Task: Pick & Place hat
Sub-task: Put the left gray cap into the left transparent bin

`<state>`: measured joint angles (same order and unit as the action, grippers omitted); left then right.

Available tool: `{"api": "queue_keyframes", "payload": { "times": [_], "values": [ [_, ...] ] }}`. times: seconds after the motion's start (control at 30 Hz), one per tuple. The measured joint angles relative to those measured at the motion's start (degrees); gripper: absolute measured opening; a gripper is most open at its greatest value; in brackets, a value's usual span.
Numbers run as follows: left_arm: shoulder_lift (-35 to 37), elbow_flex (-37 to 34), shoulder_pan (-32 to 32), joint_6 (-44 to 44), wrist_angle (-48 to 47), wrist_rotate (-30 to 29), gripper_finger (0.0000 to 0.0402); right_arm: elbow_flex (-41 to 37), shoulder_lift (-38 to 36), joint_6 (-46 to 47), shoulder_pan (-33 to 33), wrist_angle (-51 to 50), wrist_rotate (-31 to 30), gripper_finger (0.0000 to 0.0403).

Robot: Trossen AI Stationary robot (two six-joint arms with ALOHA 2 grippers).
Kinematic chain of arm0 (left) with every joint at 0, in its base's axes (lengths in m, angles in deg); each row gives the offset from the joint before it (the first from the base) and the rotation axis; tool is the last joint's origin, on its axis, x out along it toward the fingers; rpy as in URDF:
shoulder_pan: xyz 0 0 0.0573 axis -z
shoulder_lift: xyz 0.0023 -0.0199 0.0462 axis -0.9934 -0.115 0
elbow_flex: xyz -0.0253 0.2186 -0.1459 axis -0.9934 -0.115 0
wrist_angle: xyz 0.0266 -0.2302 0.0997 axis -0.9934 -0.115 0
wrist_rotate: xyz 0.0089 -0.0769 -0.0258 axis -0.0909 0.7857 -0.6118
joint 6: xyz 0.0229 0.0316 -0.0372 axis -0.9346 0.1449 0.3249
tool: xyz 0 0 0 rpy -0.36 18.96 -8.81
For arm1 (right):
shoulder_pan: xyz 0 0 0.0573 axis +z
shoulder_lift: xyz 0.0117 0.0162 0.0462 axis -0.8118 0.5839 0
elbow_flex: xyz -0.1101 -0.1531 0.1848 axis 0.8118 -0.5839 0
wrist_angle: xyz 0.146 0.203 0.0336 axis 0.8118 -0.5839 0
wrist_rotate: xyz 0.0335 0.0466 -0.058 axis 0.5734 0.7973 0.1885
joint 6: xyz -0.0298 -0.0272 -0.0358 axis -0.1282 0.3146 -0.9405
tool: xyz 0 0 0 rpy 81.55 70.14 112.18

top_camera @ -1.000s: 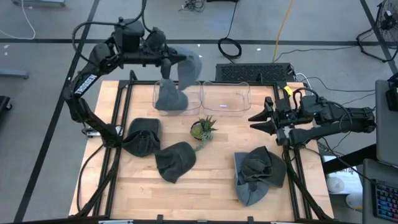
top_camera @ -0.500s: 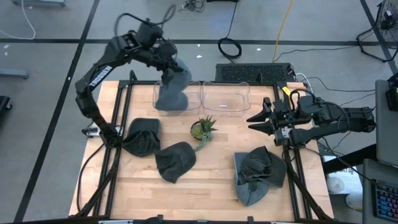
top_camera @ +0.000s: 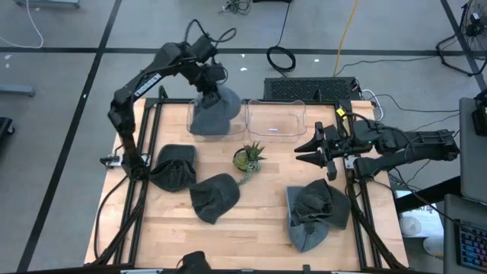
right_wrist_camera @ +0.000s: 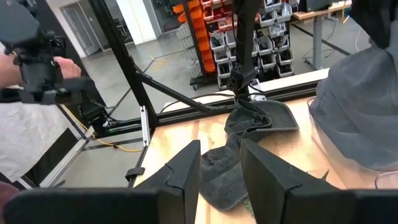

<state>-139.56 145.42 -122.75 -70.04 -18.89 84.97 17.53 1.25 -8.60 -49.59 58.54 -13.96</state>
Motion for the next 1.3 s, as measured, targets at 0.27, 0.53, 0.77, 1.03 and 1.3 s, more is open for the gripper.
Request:
{"api": "queue_keyframes", "payload": {
  "times": [0.27, 0.53, 0.77, 1.03, 1.3],
  "values": [
    [-4.5, 0.0, -0.1, 7.1, -1.0, -0.3, 0.0006, 0.0, 1.2, -0.3, -0.2, 0.3, -0.2, 0.0098],
    [-0.9, 0.0, -2.1, 20.7, 1.3, -0.6, 0.0006, 0.0, 1.3, -3.0, -0.2, 0.4, -2.6, 0.0096],
    [1.6, 0.0, -2.0, 26.8, -1.3, -1.3, 0.0006, 0.0, 1.2, -7.2, -0.2, 0.5, -5.7, 0.0094],
    [0.5, -0.1, -0.7, 29.3, -2.3, -1.4, 0.0006, 0.0, 1.2, -8.4, -0.2, 0.5, -5.7, 0.0093],
    [0.6, -8.2, -1.2, 29.6, -1.6, -6.2, 0.0006, 0.0, 1.2, -8.4, -0.2, 0.5, -5.7, 0.0093]
  ]
}}
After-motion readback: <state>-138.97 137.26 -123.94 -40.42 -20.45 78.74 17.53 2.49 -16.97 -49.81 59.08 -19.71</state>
